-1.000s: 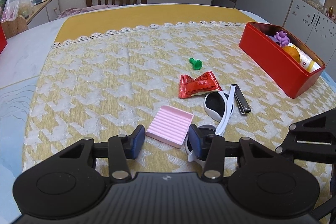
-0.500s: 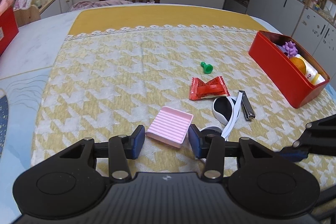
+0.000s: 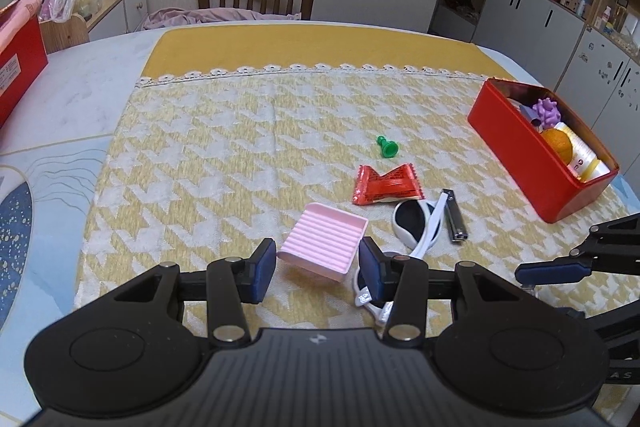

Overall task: Organize rigid objects
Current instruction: 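Carry the pink pad and round container toward the red box with both grippers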

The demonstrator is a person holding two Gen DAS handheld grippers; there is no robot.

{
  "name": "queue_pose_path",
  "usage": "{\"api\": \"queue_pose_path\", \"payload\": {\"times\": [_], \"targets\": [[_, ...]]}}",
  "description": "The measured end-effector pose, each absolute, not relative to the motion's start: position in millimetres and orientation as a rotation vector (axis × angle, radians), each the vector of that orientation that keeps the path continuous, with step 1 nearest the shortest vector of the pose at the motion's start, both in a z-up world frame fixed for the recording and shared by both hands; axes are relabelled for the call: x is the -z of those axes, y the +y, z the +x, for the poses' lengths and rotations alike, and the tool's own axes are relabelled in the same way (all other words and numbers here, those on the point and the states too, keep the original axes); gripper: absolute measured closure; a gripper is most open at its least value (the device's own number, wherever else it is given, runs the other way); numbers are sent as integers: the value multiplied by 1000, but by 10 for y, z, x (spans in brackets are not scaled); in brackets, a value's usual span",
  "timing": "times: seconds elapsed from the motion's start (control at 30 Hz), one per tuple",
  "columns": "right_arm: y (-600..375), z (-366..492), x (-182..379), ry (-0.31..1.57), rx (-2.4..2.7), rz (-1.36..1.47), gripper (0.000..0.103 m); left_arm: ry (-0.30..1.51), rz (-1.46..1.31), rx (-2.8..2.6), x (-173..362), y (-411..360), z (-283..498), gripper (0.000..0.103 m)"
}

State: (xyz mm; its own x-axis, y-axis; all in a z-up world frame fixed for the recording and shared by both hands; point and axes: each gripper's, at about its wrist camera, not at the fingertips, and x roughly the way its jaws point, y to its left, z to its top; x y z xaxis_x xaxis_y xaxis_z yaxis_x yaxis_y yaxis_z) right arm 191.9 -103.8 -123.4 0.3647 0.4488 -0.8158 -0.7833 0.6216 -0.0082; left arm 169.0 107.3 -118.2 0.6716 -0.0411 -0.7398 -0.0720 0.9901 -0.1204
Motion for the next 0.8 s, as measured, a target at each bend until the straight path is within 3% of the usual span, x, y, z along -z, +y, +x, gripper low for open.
{"api": "queue_pose_path", "payload": {"times": [0.47, 0.8], "targets": [[-1505, 2169, 1101, 913, -767, -306, 76, 786, -153, 22, 921, 820, 1686, 59], [-1650, 2141, 1291, 981, -785, -352, 56, 788, -152, 40, 908, 593, 1718, 59]]}}
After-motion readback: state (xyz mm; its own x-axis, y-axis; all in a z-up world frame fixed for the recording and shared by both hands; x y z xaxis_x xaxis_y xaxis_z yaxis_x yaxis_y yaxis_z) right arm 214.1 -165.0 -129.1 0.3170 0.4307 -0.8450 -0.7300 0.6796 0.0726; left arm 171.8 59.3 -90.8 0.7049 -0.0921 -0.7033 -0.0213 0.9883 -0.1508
